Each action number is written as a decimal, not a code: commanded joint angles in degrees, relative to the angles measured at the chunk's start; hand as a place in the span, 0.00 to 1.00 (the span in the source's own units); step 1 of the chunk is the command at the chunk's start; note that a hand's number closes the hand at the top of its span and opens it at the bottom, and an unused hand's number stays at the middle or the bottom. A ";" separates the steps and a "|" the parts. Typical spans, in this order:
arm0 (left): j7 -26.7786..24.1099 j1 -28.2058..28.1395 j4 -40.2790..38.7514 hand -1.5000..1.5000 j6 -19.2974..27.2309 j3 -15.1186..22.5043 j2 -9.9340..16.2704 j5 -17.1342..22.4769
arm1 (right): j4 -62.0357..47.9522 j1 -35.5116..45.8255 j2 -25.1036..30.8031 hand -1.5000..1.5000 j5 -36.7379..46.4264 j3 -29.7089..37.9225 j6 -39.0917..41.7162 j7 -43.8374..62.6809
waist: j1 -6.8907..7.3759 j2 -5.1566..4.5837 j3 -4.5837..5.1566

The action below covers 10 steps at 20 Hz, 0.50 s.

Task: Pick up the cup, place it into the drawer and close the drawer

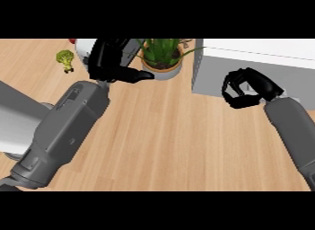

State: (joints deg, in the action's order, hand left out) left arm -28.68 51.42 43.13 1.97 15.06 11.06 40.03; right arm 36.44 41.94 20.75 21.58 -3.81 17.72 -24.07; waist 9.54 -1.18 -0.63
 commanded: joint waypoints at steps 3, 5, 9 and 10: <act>0.72 -2.90 0.34 0.00 -1.91 0.87 0.51 0.00 | -2.48 10.18 5.28 1.00 -0.74 5.56 -4.45 5.40 | 3.02 -1.85 0.45; 0.87 -2.73 0.77 0.00 -2.19 0.69 0.80 0.17 | -1.55 9.99 6.10 1.00 -2.03 6.34 -2.71 5.45 | 3.43 -1.99 0.43; 0.67 -4.18 1.09 0.00 -2.88 0.83 0.72 0.36 | 0.02 9.15 7.81 1.00 -3.24 6.87 0.04 5.79 | 3.45 -2.16 0.47; 0.60 -4.30 1.40 0.00 -3.22 0.54 1.31 0.53 | 0.53 8.97 7.48 1.00 -3.46 6.96 -0.12 6.04 | 3.87 -1.97 0.47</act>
State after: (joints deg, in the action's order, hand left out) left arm -28.35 48.54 44.65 -0.59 15.47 11.85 40.48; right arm 39.75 40.49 23.12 17.27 -2.36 25.84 -22.43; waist 10.86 -2.00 -0.92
